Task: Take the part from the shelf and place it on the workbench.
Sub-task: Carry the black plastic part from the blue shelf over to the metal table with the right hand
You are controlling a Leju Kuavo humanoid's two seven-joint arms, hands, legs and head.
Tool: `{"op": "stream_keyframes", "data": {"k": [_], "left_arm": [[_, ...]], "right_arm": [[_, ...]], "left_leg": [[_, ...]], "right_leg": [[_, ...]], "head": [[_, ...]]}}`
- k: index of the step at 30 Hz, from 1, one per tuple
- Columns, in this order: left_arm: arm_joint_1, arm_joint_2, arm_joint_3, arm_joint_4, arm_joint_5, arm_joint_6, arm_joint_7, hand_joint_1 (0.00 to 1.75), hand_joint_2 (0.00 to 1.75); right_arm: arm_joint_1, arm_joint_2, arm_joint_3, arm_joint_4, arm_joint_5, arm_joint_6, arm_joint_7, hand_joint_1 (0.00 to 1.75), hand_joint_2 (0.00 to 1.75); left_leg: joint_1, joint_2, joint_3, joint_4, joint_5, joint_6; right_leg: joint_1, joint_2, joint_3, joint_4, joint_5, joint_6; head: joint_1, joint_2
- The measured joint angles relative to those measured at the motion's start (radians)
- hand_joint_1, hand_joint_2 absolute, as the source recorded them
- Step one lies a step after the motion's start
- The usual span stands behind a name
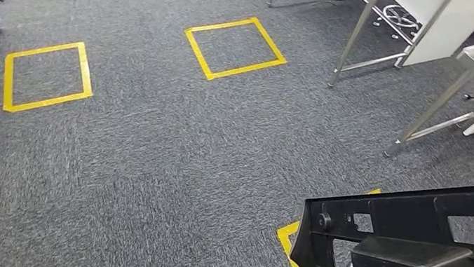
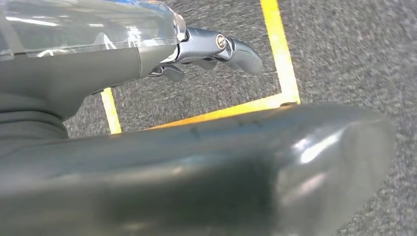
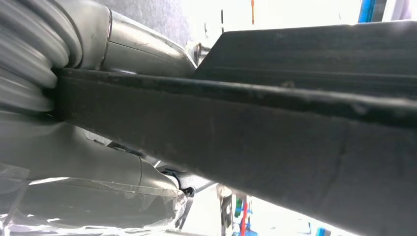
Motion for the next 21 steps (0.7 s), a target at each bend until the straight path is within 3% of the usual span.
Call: {"op": "stream_keyframes", "data": {"k": [2,4,6,7,8,9,11,13,15,17,19,21], "left_arm": [[-0.003,-0.001,-0.004,0.000,-0.003,0.001,0.001,0.00,0.00],[-0.005,-0.002,-0.007,0.000,-0.003,0.001,0.002,0.00,0.00],[-0.002,-0.002,-0.009,0.000,-0.004,0.001,0.002,0.00,0.00],[0.000,-0.002,-0.010,0.000,-0.004,0.001,0.003,0.00,0.00],[0.002,-0.002,-0.010,0.000,-0.004,0.001,0.004,0.00,0.00],[0.004,-0.002,-0.010,0.000,-0.003,0.002,0.004,0.00,0.00],[0.005,-0.002,-0.010,0.000,-0.003,0.002,0.005,0.00,0.00],[0.005,-0.002,-0.011,0.000,-0.004,0.002,0.005,0.00,0.00],[0.004,-0.002,-0.011,0.000,-0.004,0.002,0.006,0.00,0.00],[0.001,-0.003,-0.012,0.000,-0.004,0.001,0.006,0.00,0.00],[-0.002,-0.005,-0.013,-0.001,-0.006,-0.001,0.004,0.00,0.00],[0.000,-0.005,-0.013,-0.002,-0.010,-0.001,0.003,0.00,0.00]], "right_arm": [[0.004,0.003,-0.001,-0.001,0.002,0.005,0.001,1.75,1.75],[0.006,0.006,-0.002,-0.002,0.004,0.009,0.001,1.75,1.75],[0.005,0.009,-0.004,-0.004,0.005,0.010,0.001,1.75,1.75],[0.005,0.010,-0.005,-0.004,0.005,0.011,0.001,1.75,1.75],[0.006,0.010,-0.005,-0.004,0.005,0.011,0.001,1.75,1.75],[0.006,0.010,-0.006,-0.004,0.005,0.011,0.001,1.75,1.75],[0.006,0.010,-0.006,-0.004,0.005,0.011,0.001,1.75,1.75],[0.006,0.012,-0.007,-0.004,0.005,0.011,0.001,1.75,1.75],[0.006,0.013,-0.007,-0.004,0.005,0.011,0.001,1.75,1.75],[0.009,0.013,-0.007,-0.004,0.005,0.011,0.001,1.75,1.75],[0.010,0.014,-0.007,-0.005,0.006,0.011,0.001,1.75,1.75],[0.008,0.014,-0.007,-0.005,0.008,0.011,0.001,1.75,1.75]], "left_leg": [[0.000,0.014,0.007,-0.001,-0.006,-0.010],[0.003,-0.024,-0.006,0.042,-0.040,-0.020],[0.007,-0.081,-0.059,0.164,-0.106,-0.025],[0.008,-0.095,-0.092,0.233,-0.135,-0.027],[0.008,-0.101,-0.116,0.280,-0.146,-0.028],[0.008,-0.104,-0.125,0.292,-0.135,-0.028],[0.010,-0.117,-0.091,0.196,-0.061,-0.026],[0.014,-0.163,-0.042,0.071,-0.006,-0.021],[0.014,-0.188,-0.027,0.025,0.000,-0.014],[0.013,-0.169,-0.025,0.018,0.005,-0.003],[0.015,-0.144,-0.021,0.006,0.013,0.012],[0.015,-0.117,-0.019,-0.001,0.016,0.020]], "right_leg": [[-0.004,0.026,-0.001,-0.006,0.005,-0.010],[-0.011,0.049,0.002,-0.015,0.012,-0.022],[-0.013,0.073,0.003,-0.017,0.014,-0.028],[-0.012,0.088,0.002,-0.016,0.014,-0.030],[-0.012,0.103,0.002,-0.014,0.014,-0.030],[-0.011,0.119,0.002,-0.012,0.013,-0.030],[-0.012,0.150,0.003,-0.004,0.010,-0.027],[-0.012,0.176,-0.002,0.007,0.005,-0.020],[-0.014,0.196,-0.011,0.013,0.005,-0.009],[-0.018,0.214,-0.019,0.011,0.010,0.004],[-0.016,0.181,-0.033,0.035,-0.007,0.015],[-0.015,0.115,-0.080,0.134,-0.064,0.025]], "head": [[0.000,0.000],[-0.003,0.000],[-0.005,0.000],[-0.005,0.000],[-0.005,0.000],[-0.005,0.000],[-0.005,0.000],[-0.005,0.000],[-0.004,0.000],[-0.004,0.000],[0.000,0.000],[0.007,0.000]]}}
